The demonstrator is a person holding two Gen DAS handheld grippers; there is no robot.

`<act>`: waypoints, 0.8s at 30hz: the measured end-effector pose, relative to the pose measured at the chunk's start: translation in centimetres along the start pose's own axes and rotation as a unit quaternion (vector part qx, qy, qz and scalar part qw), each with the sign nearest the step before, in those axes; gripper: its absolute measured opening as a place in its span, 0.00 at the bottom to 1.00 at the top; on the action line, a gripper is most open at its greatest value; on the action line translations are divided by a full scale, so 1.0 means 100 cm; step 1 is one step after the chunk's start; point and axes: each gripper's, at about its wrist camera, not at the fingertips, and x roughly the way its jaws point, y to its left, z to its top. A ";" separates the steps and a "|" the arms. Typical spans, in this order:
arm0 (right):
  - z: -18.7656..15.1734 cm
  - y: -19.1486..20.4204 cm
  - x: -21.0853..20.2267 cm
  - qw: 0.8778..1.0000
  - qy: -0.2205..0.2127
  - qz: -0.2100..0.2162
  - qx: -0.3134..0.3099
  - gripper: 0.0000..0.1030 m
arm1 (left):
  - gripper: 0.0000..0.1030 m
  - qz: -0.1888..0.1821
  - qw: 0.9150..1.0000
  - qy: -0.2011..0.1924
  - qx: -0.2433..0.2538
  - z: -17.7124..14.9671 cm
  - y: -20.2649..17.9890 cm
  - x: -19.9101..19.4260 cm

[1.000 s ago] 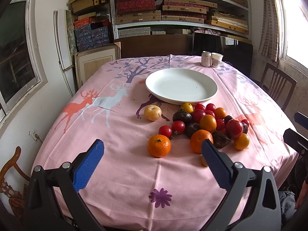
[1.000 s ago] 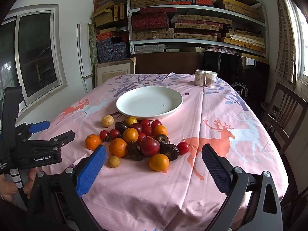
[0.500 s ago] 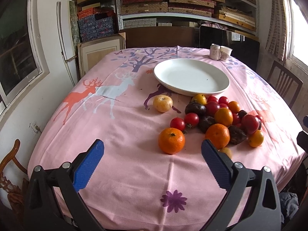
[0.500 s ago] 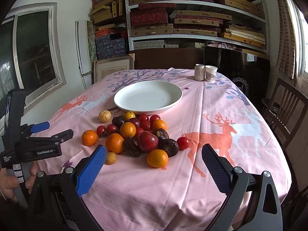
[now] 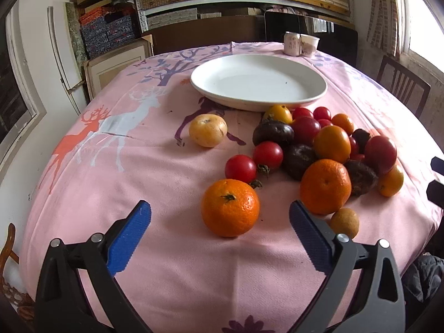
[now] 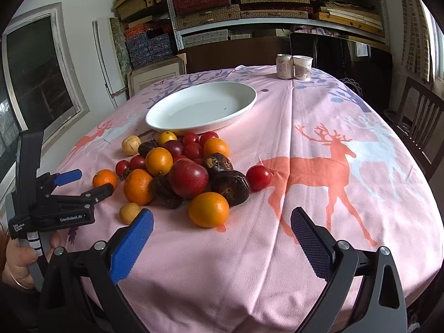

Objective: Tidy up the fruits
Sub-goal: 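Grasp a tangerine with the left tool and carry it onto the white plate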

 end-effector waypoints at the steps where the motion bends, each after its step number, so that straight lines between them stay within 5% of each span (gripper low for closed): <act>1: 0.000 -0.002 0.003 1.000 0.001 0.000 0.001 0.97 | 0.54 0.004 1.000 0.003 0.006 0.000 -0.001 0.003; 3: -0.001 -0.004 0.008 1.000 0.005 0.004 -0.001 0.97 | 0.43 -0.017 1.000 0.014 0.004 -0.001 -0.001 0.011; 10: -0.008 0.014 0.023 0.997 0.013 0.025 -0.065 0.95 | 0.42 -0.031 1.000 -0.003 0.005 -0.007 0.000 0.006; 13: -0.007 0.021 0.031 0.996 0.010 0.018 -0.084 0.84 | 0.42 -0.029 1.000 -0.010 0.009 -0.009 -0.002 0.002; 18: -0.008 0.020 0.050 0.996 0.042 0.032 -0.069 0.42 | 0.42 -0.035 0.999 -0.007 0.001 -0.013 0.002 -0.004; 24: -0.003 0.012 0.038 0.998 0.016 0.045 -0.048 0.40 | 0.42 -0.039 0.999 -0.016 -0.015 -0.013 0.010 -0.010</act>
